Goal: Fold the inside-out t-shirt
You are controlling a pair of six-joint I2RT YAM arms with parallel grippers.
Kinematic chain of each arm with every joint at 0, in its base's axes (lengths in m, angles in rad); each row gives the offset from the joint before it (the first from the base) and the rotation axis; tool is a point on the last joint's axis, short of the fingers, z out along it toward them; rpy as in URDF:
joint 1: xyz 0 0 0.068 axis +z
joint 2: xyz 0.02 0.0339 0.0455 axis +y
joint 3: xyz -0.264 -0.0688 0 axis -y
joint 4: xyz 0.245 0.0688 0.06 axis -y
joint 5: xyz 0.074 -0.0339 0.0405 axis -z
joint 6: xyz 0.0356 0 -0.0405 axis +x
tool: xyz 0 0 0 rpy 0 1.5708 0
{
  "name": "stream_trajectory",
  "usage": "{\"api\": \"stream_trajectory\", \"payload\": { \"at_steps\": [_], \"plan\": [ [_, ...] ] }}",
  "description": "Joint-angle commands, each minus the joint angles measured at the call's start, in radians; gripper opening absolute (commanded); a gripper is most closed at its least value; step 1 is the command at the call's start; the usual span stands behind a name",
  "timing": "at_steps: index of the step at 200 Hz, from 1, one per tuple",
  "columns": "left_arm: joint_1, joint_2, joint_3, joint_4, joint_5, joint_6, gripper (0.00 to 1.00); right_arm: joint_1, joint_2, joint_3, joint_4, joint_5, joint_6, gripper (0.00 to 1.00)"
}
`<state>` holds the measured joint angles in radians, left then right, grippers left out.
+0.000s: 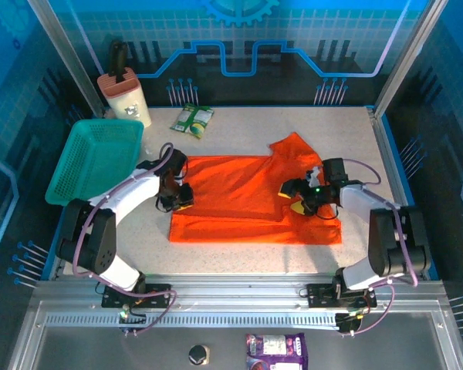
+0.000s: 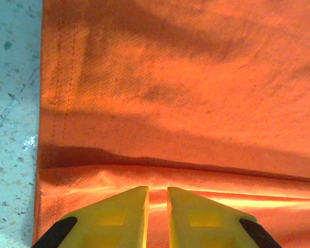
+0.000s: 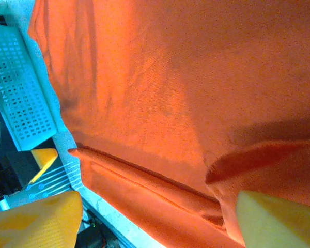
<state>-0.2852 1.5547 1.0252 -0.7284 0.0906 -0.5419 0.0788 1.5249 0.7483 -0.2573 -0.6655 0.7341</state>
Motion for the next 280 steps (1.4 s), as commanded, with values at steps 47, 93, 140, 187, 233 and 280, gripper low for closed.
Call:
{"api": "stream_trajectory", "payload": {
  "at_steps": [47, 93, 140, 187, 233, 280],
  "plan": [
    [0.064, 0.036, 0.123, -0.042, 0.008, 0.080, 0.18, 0.016, 0.159, 0.029, 0.045, 0.017, -0.020, 0.78],
    [0.121, 0.174, 0.315, -0.062, -0.064, 0.181, 0.26, -0.019, 0.064, 0.122, -0.007, -0.040, -0.049, 0.78],
    [0.155, 0.415, 0.589, -0.132, -0.165, 0.303, 0.28, -0.087, 0.058, 0.277, -0.188, -0.032, -0.157, 0.79],
    [0.188, 0.587, 0.772, -0.182, -0.119, 0.381, 0.32, -0.132, 0.052, 0.367, -0.259, -0.026, -0.185, 0.79],
    [0.210, 0.723, 0.917, -0.238, -0.117, 0.437, 0.34, -0.138, 0.063, 0.425, -0.303, -0.019, -0.202, 0.79],
    [0.225, 0.810, 1.007, -0.280, -0.106, 0.447, 0.34, -0.142, 0.066, 0.444, -0.306, -0.016, -0.197, 0.79]
  ]
}}
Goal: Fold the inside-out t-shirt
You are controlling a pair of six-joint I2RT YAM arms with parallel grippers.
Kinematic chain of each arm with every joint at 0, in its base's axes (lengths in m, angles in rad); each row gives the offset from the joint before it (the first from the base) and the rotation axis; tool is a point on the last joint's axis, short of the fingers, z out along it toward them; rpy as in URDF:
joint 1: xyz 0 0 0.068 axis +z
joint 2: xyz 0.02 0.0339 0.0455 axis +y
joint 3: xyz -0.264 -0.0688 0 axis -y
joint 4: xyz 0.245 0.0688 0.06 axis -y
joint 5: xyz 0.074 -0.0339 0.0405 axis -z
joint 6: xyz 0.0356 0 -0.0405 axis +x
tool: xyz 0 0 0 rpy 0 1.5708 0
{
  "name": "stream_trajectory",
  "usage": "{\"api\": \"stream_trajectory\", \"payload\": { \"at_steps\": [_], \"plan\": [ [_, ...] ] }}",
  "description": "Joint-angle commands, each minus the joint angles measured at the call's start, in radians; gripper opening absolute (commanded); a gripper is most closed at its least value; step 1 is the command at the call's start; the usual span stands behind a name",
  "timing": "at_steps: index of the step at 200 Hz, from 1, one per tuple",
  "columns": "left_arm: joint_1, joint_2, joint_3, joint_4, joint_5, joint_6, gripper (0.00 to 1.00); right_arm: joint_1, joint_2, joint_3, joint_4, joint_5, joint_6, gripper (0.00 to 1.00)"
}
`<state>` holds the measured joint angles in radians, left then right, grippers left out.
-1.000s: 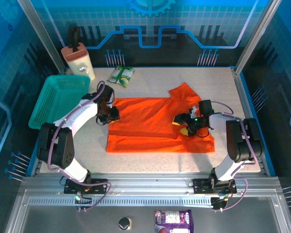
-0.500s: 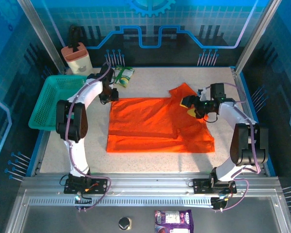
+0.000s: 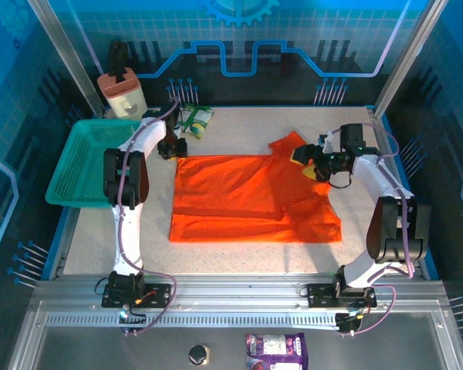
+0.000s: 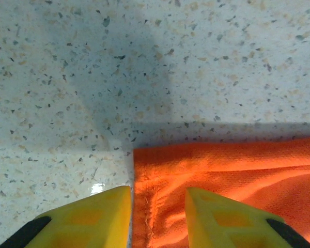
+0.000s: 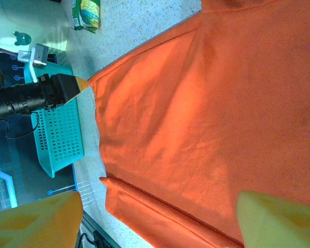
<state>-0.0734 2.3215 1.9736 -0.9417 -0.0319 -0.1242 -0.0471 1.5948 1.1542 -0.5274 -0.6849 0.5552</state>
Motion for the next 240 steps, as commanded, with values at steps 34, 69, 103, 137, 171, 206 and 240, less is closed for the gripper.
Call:
{"api": "stream_trajectory", "payload": {
  "at_steps": [34, 69, 103, 137, 171, 206, 240],
  "plan": [
    [0.025, 0.069, 0.083, -0.073, 0.045, 0.025, 0.29, -0.016, 0.009, 0.043, -0.029, 0.006, -0.018, 0.79],
    [0.027, 0.078, 0.082, -0.069, 0.080, 0.022, 0.22, -0.018, 0.045, 0.077, -0.041, 0.041, -0.044, 0.79],
    [0.027, 0.079, 0.080, -0.059, 0.096, 0.019, 0.11, -0.018, 0.135, 0.195, -0.100, 0.129, -0.136, 0.77],
    [0.027, 0.079, 0.082, -0.046, 0.116, 0.024, 0.01, -0.014, 0.286, 0.380, -0.171, 0.239, -0.305, 0.69],
    [0.027, 0.079, 0.087, -0.040, 0.129, 0.028, 0.00, 0.018, 0.499, 0.645, -0.291, 0.356, -0.483, 0.58],
    [0.028, 0.073, 0.085, -0.040, 0.138, 0.031, 0.00, 0.067, 0.721, 0.954, -0.398, 0.486, -0.624, 0.50],
    [0.027, 0.069, 0.075, -0.031, 0.157, 0.024, 0.00, 0.089, 0.919, 1.213, -0.444, 0.566, -0.673, 0.42]
  ]
}}
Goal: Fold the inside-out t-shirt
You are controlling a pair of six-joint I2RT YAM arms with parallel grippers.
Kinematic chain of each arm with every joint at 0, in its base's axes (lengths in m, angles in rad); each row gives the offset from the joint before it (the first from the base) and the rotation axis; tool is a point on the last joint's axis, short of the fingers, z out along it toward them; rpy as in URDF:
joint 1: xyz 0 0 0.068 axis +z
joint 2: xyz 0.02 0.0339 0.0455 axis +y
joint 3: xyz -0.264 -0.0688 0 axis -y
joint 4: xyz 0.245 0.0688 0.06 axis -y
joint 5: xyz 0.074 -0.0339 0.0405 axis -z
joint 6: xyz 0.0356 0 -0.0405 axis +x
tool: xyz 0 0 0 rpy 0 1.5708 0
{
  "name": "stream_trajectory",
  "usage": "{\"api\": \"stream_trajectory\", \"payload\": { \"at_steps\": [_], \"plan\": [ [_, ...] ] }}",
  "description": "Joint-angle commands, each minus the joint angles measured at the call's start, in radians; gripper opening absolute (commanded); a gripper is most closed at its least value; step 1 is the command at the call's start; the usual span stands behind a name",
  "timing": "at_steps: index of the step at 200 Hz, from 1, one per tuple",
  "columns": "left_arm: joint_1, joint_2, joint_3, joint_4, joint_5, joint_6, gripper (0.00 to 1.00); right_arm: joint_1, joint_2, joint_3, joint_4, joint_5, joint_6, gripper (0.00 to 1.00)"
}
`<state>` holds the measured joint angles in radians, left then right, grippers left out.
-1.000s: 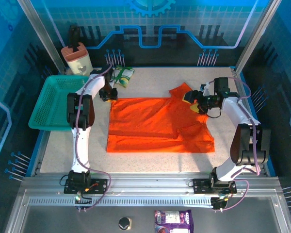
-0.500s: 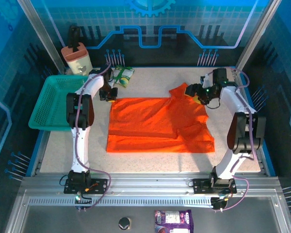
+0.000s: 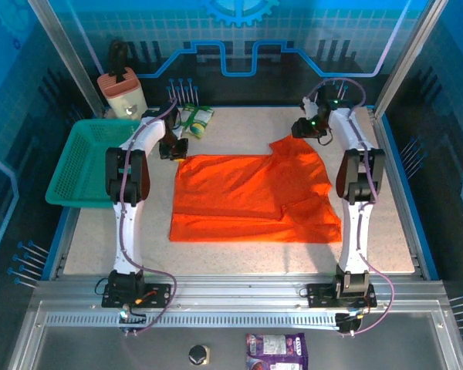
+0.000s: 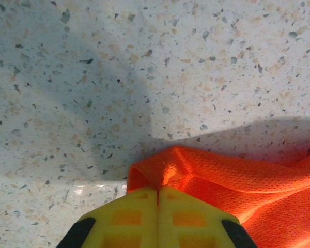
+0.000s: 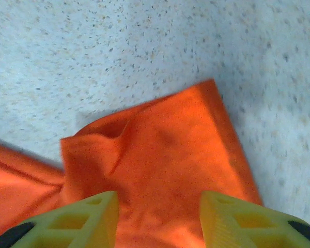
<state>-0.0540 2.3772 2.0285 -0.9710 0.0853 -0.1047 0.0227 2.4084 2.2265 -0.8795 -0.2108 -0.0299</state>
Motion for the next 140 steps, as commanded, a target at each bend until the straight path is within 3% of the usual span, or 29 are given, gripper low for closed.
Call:
{"api": "stream_trajectory", "payload": {
  "at_steps": [1, 31, 102, 140],
  "plan": [
    [0.008, 0.013, 0.020, -0.001, 0.040, 0.004, 0.00, 0.019, 0.110, 0.146, -0.091, 0.092, -0.088, 0.42],
    [0.008, 0.002, 0.006, 0.010, 0.042, 0.002, 0.00, 0.019, 0.189, 0.228, -0.028, 0.139, -0.106, 0.40],
    [0.008, -0.001, -0.010, 0.015, 0.050, 0.000, 0.00, 0.023, 0.294, 0.303, -0.001, 0.072, -0.145, 0.38],
    [0.008, 0.004, -0.012, 0.021, 0.057, -0.001, 0.00, 0.023, 0.291, 0.309, 0.042, 0.124, -0.143, 0.44]
  ]
}}
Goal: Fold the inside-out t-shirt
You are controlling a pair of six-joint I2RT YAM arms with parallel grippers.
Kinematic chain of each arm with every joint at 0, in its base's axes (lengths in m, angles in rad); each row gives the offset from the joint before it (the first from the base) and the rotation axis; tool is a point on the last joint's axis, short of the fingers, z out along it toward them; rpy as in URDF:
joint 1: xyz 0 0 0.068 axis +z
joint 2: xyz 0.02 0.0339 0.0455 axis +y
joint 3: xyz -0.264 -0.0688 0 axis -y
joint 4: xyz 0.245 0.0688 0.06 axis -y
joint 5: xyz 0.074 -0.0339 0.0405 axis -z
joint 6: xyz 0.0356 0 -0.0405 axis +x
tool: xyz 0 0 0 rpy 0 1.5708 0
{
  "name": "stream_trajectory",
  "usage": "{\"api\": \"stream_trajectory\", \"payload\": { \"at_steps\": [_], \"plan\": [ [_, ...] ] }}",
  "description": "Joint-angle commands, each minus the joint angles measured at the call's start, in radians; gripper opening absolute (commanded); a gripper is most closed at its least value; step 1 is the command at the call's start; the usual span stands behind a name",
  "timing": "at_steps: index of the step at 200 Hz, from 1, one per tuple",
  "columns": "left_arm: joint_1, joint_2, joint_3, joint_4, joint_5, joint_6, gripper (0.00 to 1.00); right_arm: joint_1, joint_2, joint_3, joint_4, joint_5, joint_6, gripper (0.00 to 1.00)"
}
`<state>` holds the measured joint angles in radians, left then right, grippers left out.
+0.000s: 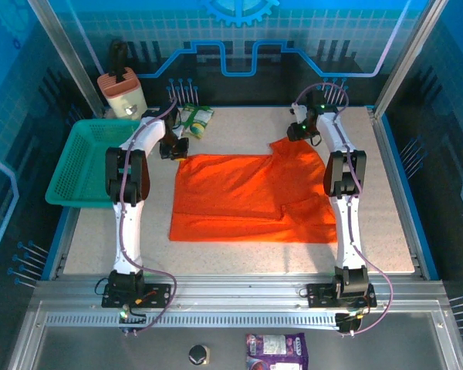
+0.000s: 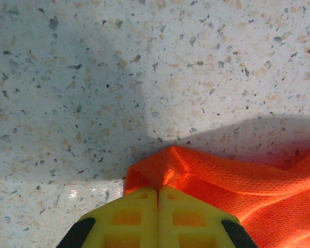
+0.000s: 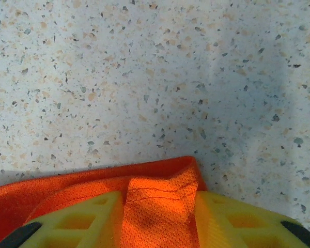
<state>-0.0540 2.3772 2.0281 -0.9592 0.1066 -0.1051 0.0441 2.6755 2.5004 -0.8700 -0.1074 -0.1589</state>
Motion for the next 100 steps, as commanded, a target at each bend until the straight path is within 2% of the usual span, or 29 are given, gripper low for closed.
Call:
{"api": "stream_trajectory", "payload": {
  "at_steps": [1, 71, 100],
  "plan": [
    [0.008, 0.004, -0.010, 0.010, 0.036, 0.000, 0.00, 0.002, 0.023, 0.035, 0.034, 0.022, -0.014, 0.44],
    [0.009, 0.004, -0.014, 0.016, 0.043, -0.001, 0.00, 0.001, 0.081, 0.099, 0.045, 0.024, -0.014, 0.43],
    [0.007, 0.004, -0.015, 0.017, 0.046, -0.004, 0.00, 0.001, 0.087, 0.098, 0.042, 0.022, -0.014, 0.31]
  ]
}}
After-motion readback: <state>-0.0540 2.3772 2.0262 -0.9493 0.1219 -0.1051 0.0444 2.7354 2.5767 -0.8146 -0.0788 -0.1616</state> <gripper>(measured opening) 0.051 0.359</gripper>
